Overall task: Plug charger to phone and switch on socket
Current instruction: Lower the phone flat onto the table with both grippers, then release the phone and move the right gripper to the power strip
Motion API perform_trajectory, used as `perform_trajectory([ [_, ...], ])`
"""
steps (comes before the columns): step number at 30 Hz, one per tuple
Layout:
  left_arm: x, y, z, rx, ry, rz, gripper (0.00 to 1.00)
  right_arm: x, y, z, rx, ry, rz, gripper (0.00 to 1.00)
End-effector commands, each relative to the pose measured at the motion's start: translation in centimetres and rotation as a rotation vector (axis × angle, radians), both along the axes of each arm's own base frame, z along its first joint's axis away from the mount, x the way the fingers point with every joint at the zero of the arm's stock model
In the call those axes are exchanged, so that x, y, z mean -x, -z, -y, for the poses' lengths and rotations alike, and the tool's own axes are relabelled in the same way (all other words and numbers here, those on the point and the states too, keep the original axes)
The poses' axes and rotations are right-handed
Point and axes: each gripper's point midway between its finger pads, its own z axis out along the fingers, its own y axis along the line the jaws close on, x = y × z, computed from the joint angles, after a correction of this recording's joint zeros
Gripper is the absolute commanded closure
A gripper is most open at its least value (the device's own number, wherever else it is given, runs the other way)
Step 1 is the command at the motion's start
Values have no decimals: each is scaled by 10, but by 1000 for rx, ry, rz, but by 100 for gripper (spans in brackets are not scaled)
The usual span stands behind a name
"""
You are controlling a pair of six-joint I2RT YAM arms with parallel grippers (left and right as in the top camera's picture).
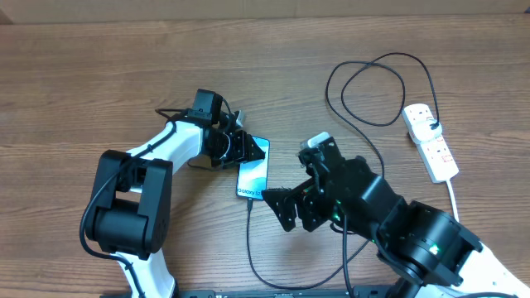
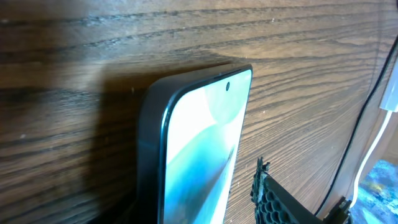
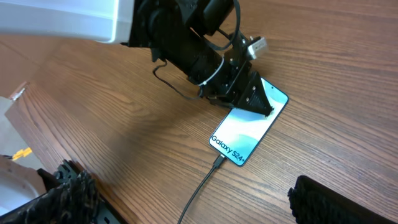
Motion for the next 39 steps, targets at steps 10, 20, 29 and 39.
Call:
perform_trajectory([
  [10,16,57,-58,-350,-60,-67,34,-15,19,-14,53,12,-36,0],
  [20,18,58,-62,-370,-62,-72,16,-33,50,-35,102,14,-74,0],
  [29,24,32,-113,-581,-106,-141,0,-73,79,78,177,660,-247,91],
  [39,4,-144,-110,-471,-255,316,0,-108,98,249,96,1218,-436,96],
])
